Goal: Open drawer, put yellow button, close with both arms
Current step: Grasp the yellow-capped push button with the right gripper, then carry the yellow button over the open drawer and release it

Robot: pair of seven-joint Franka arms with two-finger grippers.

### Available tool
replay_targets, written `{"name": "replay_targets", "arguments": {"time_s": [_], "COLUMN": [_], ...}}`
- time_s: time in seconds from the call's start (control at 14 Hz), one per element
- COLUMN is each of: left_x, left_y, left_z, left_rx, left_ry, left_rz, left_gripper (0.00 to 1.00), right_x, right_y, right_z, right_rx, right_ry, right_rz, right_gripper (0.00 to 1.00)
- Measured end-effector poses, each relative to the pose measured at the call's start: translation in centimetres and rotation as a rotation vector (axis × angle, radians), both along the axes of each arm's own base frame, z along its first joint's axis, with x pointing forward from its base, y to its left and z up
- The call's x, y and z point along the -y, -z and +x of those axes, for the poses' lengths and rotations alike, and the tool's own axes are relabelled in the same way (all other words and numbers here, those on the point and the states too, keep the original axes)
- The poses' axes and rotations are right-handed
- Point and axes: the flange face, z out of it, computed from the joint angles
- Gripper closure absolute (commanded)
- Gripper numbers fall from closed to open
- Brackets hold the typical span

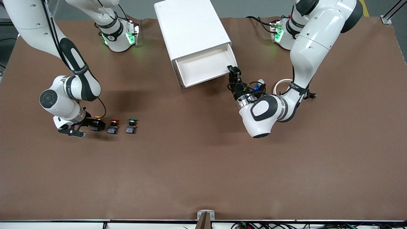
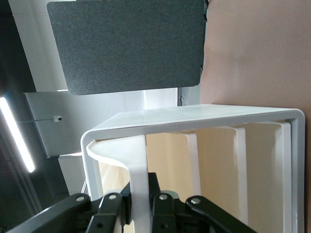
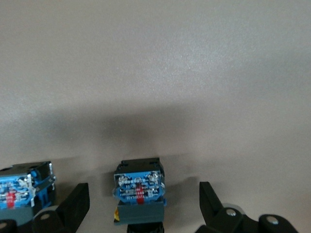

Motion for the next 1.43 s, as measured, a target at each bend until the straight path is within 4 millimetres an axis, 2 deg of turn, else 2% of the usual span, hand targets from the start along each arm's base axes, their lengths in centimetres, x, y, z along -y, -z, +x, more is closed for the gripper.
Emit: {"name": "replay_targets", "arguments": {"time_s": [0.07,0.14,0.21,0.29,0.57,0.71,0.79,0.93,1.07,1.21,1.29,1.36,1.43], "left_x": [-0.2,-0.5,-0.6,-0.8,-1.8,-2.0,-2.0,-2.0,-2.1,-2.3,-2.3,-2.4,-2.4], "left_y": [-0.1,-0.2,-0.2,-0.2,0.0,0.3,0.4,0.6,0.8,1.0,1.1,1.2,1.3], "left_z": [0.3,0.7,1.0,1.4,2.8,3.0,3.1,3.3,3.4,3.5,3.5,3.6,3.9], "left_rx": [0.004,0.009,0.012,0.016,0.014,0.008,0.006,0.003,0.000,-0.005,-0.006,-0.006,0.003], "left_ry": [-0.007,-0.014,-0.019,-0.024,-0.055,-0.062,-0.062,-0.064,-0.069,-0.074,-0.077,-0.081,-0.094], "left_rz": [-0.002,-0.003,-0.004,-0.004,-0.011,-0.013,-0.015,-0.017,-0.018,-0.018,-0.019,-0.019,-0.018], "left_gripper": [0.93,0.93,0.93,0.93,0.93,0.93,0.93,0.93,0.90,0.90,0.86,0.72,0.43], "right_x": [0.0,0.1,0.1,0.1,0.1,0.0,-0.1,-1.2,-4.8,-10.8,-14.5,-18.2,-22.0], "right_y": [0.1,0.2,0.2,0.3,0.0,-1.3,-2.8,-8.0,-14.5,-19.9,-21.7,-22.8,-23.7], "right_z": [-0.1,-0.2,-0.3,-0.3,-0.2,0.4,1.2,3.2,4.5,3.8,3.0,2.0,0.9], "right_rx": [-0.009,-0.019,-0.025,-0.030,-0.034,-0.060,-0.084,-0.126,-0.139,-0.141,-0.136,-0.134,-0.136], "right_ry": [0.001,0.002,0.003,0.004,0.010,0.020,0.029,0.078,0.151,0.245,0.292,0.339,0.384], "right_rz": [0.001,0.002,0.002,0.003,0.004,0.008,0.012,0.017,0.013,0.002,-0.004,-0.006,-0.001], "right_gripper": [0.27,0.62,0.89,1.00,1.00,1.00,1.00,1.00,1.00,1.00,1.00,1.00,1.00]}}
